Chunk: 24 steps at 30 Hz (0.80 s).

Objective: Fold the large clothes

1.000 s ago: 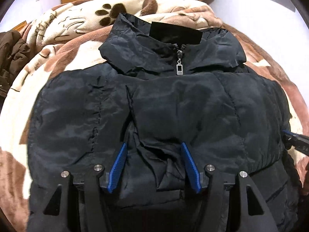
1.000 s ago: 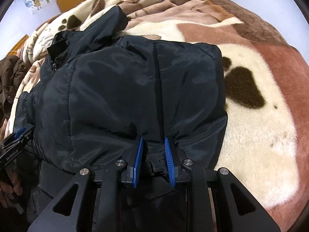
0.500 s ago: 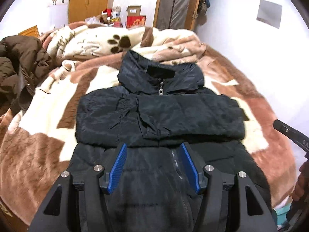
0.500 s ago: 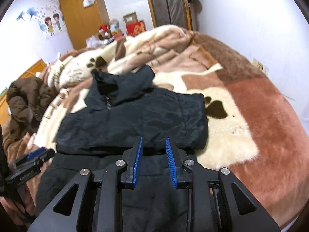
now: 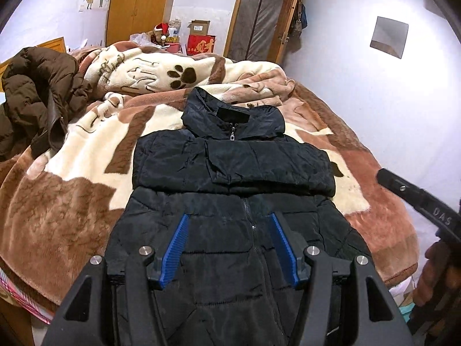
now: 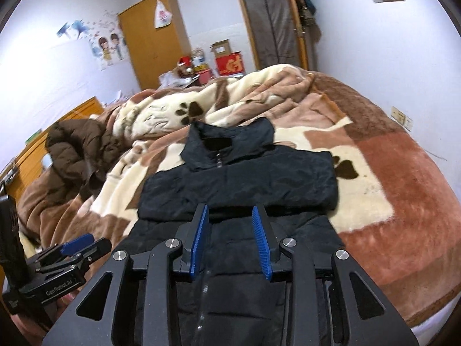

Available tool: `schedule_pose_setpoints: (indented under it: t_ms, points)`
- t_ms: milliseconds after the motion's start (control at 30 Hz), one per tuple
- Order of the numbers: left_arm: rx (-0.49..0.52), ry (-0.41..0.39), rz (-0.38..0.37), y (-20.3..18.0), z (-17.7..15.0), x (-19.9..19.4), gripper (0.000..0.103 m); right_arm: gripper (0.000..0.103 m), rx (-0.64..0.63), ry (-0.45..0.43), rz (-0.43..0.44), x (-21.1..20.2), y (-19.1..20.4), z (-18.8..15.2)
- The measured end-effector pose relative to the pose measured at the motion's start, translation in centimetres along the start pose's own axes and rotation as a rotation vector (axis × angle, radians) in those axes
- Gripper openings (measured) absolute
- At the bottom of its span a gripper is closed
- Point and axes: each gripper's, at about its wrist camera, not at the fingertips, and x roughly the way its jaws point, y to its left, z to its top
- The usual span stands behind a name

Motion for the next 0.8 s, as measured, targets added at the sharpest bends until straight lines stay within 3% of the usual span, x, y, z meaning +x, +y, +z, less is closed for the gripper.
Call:
schedule_pose_setpoints:
  t_ms: [233,433,533,633,800]
  points:
    - [-0.02,0.026,0.009,1.3,1.5,2.0,0.062,0.033,-0.055,0.066,0.033,3.6,-0.5,1.4]
    - [-0.005,0.024,0.03,2.4,4.7,5.2,0.067,0.033,-0.066,0.108,0.041,7.4,-2.4,4.0]
    - [-0.007,0.03,0.041,3.3,6.9,7.6,0.068,0.035,-0.049,0.141,0.055,10.0,-3.6,5.6]
    - [-0.009,0.04,0.045,4.1,9.4,10.6,0.069,0.045,-0.037,0.173,0.066,13.3,-4.9,7.5]
    - [-0.004,0.058,0.049,5.2,13.8,16.4,0.07,0.045,-0.027,0.206,0.047,19.2,-6.9,10.9]
